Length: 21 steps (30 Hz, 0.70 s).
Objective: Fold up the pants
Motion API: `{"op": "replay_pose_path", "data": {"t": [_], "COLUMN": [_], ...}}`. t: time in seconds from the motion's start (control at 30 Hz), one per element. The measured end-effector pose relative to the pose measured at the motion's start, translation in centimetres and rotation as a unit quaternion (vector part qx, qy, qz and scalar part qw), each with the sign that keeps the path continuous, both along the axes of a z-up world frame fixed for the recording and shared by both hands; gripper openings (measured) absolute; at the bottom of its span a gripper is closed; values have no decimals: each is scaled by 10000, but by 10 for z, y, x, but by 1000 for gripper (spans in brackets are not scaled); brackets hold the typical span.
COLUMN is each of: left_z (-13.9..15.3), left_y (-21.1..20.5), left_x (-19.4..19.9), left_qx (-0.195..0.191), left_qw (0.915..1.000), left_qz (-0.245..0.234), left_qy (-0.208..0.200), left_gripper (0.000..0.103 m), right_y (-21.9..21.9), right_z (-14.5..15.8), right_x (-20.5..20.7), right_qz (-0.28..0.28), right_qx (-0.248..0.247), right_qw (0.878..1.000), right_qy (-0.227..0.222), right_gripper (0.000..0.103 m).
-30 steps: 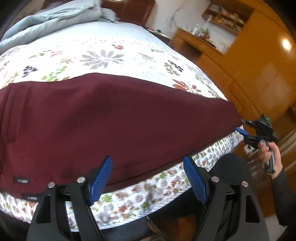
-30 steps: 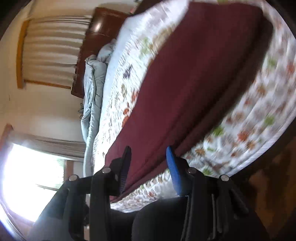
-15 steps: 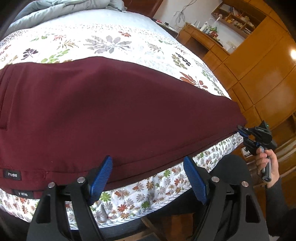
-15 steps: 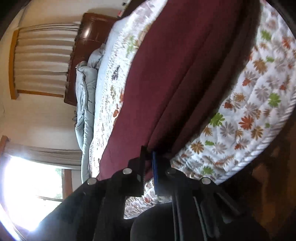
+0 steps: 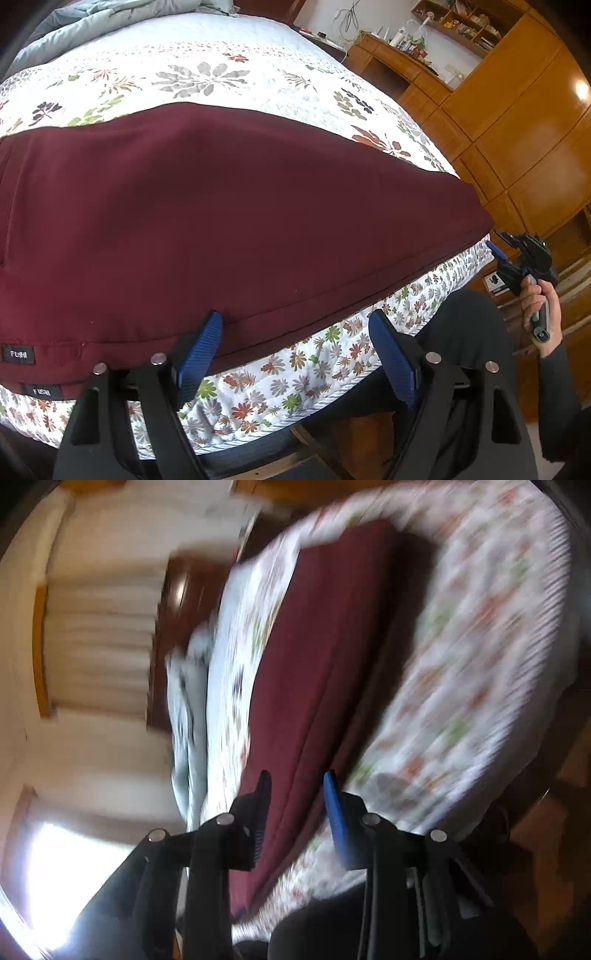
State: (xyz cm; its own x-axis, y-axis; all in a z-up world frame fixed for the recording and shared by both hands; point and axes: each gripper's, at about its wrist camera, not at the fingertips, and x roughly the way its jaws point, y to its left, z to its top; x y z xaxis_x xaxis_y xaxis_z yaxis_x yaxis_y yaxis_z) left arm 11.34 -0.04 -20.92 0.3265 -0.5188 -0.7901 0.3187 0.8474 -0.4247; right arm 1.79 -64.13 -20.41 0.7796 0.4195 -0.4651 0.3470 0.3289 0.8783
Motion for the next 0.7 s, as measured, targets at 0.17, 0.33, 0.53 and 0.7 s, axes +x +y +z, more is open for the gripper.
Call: {"op": "replay_pose_path", "data": {"t": [0.17,0.33,0.53,0.7], "left_z": [-1,-2,-2,-2], "left_y": [-3,-2,-3,-4], "left_x": [0,2,1,1], "left_qx": [107,68,110,113], "left_qw": [9999,10000,9999,9999], "left_qz": [-40,4,-6,-28], "left_qy": [6,57,60,69], "left_gripper": [83,83,83,84], "right_y": [-30,-30,-30,-47], "right_z": [-2,-10,-22,-19], "right_x": [-6,14,16,-2], "right_qz": [-370,-345,-483,-850], "right_qx": [164,157,-97,-50], "right_qw": [9991,9993,9988,9963], "right_qy": [-100,-33,78,-123], "right_gripper": [32,34,4,49]}}
